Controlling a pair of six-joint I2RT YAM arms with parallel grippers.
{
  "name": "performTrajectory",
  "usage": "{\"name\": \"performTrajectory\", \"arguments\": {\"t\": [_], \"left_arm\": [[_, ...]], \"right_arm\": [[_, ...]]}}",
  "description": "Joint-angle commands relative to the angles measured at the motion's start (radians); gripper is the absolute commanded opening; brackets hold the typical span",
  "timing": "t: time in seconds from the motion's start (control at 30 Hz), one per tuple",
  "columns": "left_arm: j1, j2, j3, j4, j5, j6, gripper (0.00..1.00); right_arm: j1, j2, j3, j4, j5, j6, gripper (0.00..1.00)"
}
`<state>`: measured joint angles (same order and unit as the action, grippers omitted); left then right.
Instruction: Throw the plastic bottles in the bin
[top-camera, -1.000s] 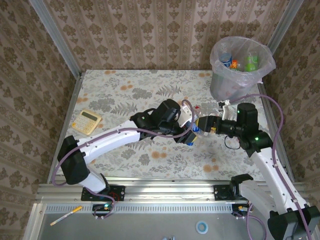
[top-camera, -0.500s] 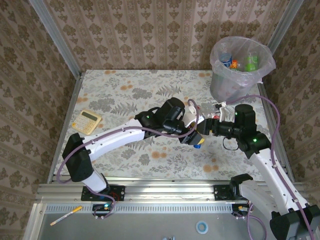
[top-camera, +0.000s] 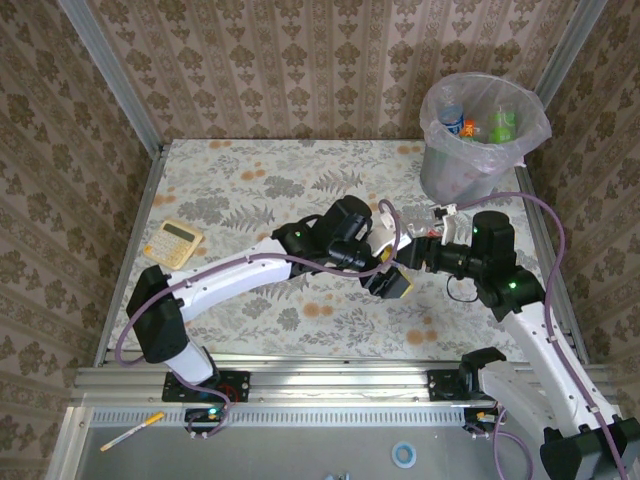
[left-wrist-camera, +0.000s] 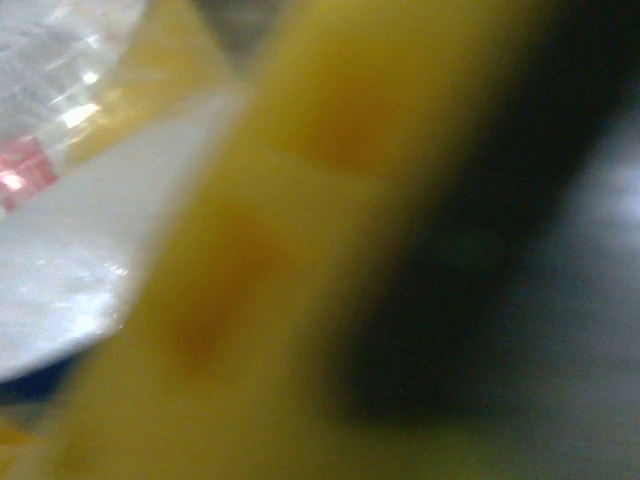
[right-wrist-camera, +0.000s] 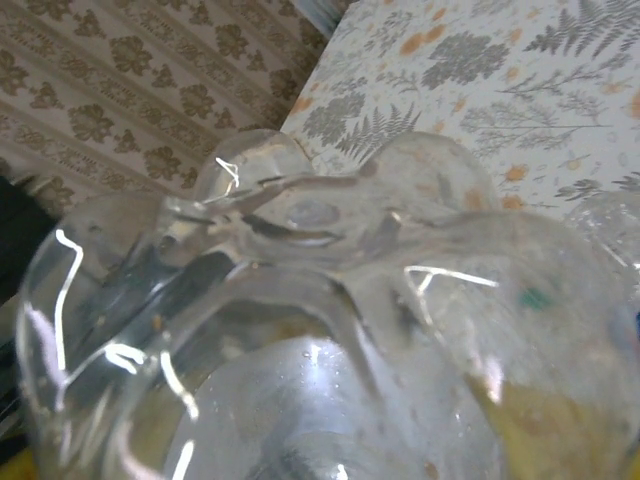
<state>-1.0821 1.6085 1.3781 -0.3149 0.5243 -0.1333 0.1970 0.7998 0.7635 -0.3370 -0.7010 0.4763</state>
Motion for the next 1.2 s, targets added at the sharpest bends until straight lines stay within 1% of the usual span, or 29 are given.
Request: {"name": "performTrajectory", "arguments": {"t": [0.0, 0.03, 0.13, 0.27, 0.47, 0.6, 0.9, 1.07, 1.17], "left_arm": [[-0.006, -0.025, 0.002, 0.038, 0.012, 0.014, 0.98], [-0.002, -0.033, -0.007, 0.049, 0.007, 0.009, 1.0], [0.014, -0.058, -0.033, 0.071, -0.003, -0.002, 1.0], [0.037, -0.095, -0.068, 0.09, -0.022, -0.014, 1.0], [0.072, -0.159, -0.138, 0.156, -0.038, -0.057, 1.0], [0.089, -0.186, -0.169, 0.159, -0.06, -0.06, 1.0], [0.115, -0.191, -0.185, 0.16, -0.085, -0.072, 1.0], [0.131, -0.187, -0.185, 0.166, -0.116, -0.08, 1.0], [0.15, -0.183, -0.186, 0.173, -0.125, -0.091, 1.0]], "right_arm": [[0.005, -0.011, 0.01, 0.02, 0.074, 0.006, 0.42], [0.005, -0.015, 0.012, 0.015, 0.089, 0.002, 0.41], [0.004, -0.026, 0.026, -0.003, 0.148, -0.017, 0.38], [0.004, -0.044, 0.058, -0.029, 0.247, -0.055, 0.38], [0.004, -0.077, 0.104, -0.049, 0.431, -0.135, 0.37], [0.003, -0.097, 0.138, -0.044, 0.539, -0.199, 0.37], [0.004, -0.159, 0.152, 0.094, 0.73, -0.387, 0.37], [0.004, -0.185, 0.14, 0.245, 0.788, -0.521, 0.36], [0.003, -0.169, 0.151, 0.31, 0.809, -0.608, 0.36]]}}
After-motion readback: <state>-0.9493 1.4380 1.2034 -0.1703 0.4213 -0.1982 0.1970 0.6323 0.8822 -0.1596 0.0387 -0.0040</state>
